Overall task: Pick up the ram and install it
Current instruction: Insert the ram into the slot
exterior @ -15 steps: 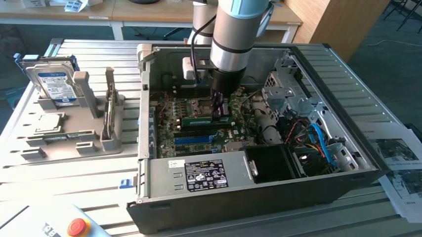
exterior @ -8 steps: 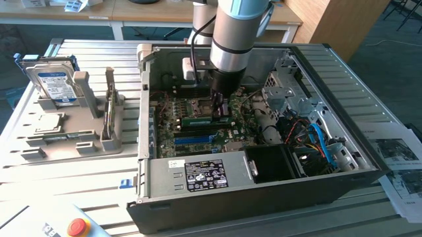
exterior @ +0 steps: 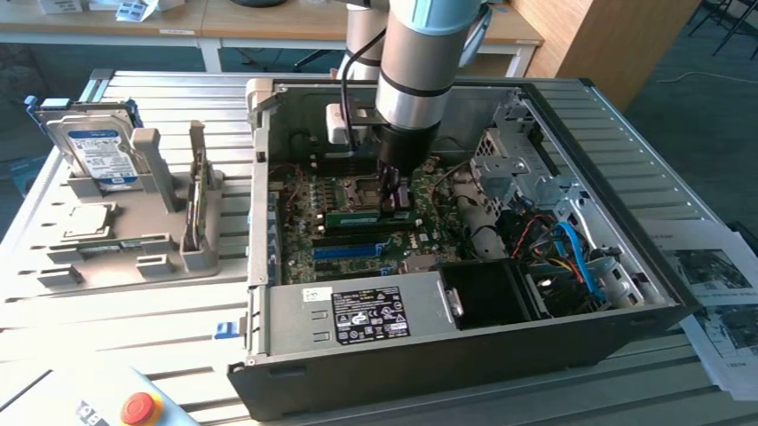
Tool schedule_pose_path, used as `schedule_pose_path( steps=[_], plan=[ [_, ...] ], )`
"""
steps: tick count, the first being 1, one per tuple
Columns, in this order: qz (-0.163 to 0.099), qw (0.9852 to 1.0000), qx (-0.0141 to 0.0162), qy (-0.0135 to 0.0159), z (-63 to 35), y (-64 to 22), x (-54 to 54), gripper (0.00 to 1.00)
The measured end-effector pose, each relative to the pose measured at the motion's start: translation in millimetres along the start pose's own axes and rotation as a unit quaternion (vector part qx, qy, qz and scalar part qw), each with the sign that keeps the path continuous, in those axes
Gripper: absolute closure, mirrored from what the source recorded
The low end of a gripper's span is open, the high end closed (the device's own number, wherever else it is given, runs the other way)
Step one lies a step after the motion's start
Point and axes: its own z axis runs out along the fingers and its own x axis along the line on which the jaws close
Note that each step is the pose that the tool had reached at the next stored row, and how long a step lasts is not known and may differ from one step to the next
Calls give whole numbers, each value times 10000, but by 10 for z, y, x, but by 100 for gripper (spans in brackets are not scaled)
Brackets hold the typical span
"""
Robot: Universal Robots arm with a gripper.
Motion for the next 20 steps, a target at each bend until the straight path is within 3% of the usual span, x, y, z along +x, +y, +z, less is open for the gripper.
schedule_pose_path(
  steps=[20],
  plan=[
    [-41,10000,-1,1,0,-7,-2,88]
  ],
)
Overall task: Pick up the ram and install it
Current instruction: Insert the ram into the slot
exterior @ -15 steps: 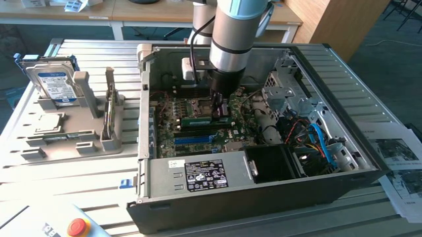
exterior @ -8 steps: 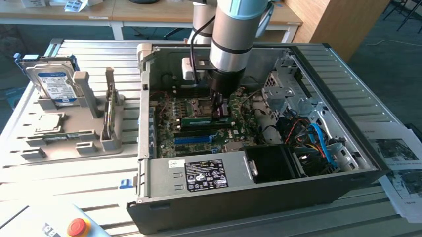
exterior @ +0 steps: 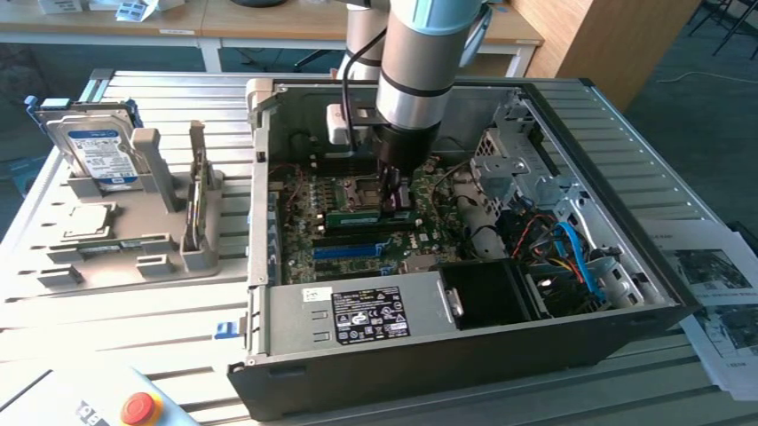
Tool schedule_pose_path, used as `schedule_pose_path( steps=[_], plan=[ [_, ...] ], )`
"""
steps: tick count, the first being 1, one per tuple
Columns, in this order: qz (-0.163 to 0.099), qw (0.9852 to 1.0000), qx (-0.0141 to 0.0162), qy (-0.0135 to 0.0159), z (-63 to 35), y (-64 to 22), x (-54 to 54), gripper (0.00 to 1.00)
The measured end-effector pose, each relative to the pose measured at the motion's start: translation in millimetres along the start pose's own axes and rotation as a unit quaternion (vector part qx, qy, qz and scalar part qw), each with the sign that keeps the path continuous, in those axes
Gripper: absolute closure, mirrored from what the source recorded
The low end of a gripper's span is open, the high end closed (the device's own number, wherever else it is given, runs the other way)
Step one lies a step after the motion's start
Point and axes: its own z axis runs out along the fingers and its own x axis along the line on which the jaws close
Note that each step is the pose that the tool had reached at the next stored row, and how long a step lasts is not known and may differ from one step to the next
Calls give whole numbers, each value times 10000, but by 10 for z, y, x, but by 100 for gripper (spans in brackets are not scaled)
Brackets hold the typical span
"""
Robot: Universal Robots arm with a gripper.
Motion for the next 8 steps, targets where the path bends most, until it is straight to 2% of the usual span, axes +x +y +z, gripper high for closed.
schedule_pose_path(
  steps=[8],
  plan=[
    [1,10000,0,12,11,1,-6,88]
  ],
)
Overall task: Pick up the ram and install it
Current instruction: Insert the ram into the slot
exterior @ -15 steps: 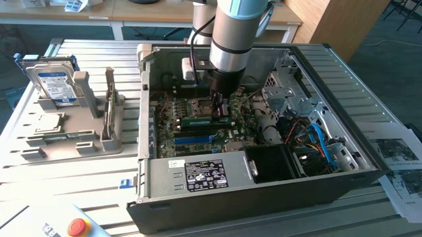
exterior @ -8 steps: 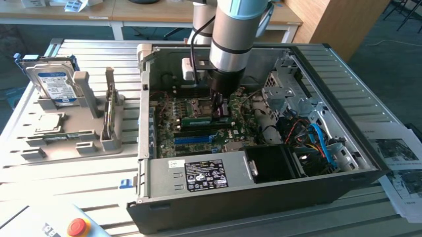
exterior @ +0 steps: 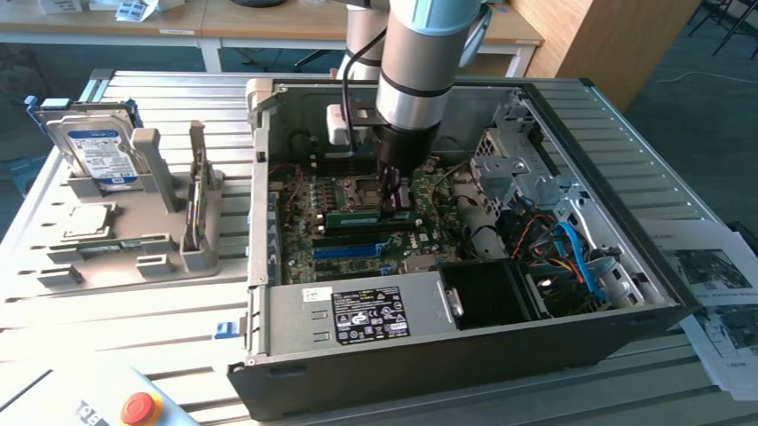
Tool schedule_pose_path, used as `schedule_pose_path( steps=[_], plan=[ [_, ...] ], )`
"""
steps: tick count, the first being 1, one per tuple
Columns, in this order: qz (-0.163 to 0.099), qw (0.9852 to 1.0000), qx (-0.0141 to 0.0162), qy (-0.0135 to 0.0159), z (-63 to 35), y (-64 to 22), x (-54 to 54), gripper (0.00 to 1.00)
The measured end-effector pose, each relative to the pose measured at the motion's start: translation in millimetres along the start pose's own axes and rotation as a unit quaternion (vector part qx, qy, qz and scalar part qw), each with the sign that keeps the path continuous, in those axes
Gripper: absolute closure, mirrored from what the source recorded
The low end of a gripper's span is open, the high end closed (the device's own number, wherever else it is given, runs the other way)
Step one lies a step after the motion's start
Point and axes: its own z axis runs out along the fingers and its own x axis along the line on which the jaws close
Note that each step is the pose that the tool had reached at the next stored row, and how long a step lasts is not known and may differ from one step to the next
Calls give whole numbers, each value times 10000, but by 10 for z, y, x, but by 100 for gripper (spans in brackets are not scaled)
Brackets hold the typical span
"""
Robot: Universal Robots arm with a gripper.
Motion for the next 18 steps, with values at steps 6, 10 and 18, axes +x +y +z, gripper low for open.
schedule_pose_path(
  steps=[6,10,18],
  plan=[
    [0,10000,0,12,38,-1,0,88],
    [0,10000,1,14,45,-1,0,88],
    [1,10000,0,20,58,-1,1,88]
  ],
)
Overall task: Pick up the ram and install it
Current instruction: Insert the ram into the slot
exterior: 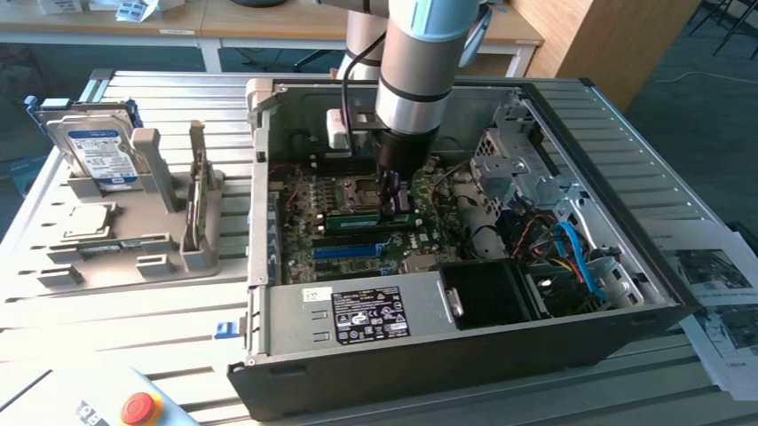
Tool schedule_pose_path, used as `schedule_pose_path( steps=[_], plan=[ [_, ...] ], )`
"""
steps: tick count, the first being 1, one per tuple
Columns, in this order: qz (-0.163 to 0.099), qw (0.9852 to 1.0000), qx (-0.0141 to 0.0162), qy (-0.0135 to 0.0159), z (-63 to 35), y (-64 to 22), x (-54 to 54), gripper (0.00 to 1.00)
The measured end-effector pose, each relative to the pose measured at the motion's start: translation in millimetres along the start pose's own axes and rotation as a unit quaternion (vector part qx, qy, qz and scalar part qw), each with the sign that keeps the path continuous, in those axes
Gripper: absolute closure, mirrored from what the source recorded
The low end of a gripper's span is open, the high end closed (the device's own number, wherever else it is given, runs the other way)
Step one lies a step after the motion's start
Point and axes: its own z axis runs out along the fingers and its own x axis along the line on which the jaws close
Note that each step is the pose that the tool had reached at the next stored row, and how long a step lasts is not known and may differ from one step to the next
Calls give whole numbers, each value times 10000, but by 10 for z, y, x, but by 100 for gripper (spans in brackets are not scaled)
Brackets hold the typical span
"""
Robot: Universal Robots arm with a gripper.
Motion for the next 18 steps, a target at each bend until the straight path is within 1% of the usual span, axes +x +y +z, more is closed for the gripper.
schedule_pose_path(
  steps=[11,12,13,14,15,16,18],
  plan=[
    [0,10000,0,0,0,0,0,87],
    [0,10000,0,0,1,0,0,81],
    [0,10000,0,0,1,0,0,81],
    [0,10000,1,-1,1,0,0,75],
    [0,10000,0,-1,1,0,0,75],
    [0,10000,1,0,1,0,0,69],
    [0,10000,1,-1,1,0,0,69]
  ],
)
